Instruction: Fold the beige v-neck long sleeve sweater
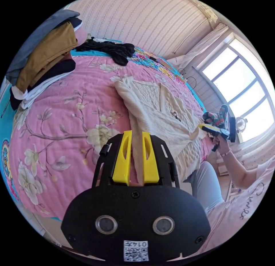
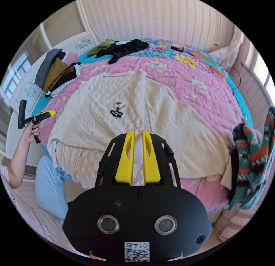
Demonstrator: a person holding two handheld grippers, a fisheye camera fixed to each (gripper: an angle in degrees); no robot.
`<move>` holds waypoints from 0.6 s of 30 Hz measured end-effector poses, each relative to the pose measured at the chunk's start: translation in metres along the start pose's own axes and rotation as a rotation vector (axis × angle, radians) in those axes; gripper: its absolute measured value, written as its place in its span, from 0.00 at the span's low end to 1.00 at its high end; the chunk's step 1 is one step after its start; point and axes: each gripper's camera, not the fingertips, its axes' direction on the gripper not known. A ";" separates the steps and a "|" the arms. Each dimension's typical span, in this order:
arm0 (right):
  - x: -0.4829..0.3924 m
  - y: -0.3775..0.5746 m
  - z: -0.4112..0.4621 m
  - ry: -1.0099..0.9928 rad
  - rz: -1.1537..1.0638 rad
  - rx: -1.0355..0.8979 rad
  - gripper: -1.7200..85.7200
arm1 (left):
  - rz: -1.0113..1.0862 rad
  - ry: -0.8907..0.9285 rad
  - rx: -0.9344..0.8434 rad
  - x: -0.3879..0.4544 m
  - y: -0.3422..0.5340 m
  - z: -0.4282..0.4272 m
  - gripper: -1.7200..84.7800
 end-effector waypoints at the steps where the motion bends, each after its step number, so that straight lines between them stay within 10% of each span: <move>1: -0.014 -0.025 0.007 -0.057 -0.059 0.008 0.09 | -0.006 0.020 0.000 0.000 0.015 -0.001 0.09; 18: -0.127 -0.218 0.143 -0.417 -0.193 -0.182 0.04 | 0.023 -0.002 0.020 -0.001 0.054 0.058 0.05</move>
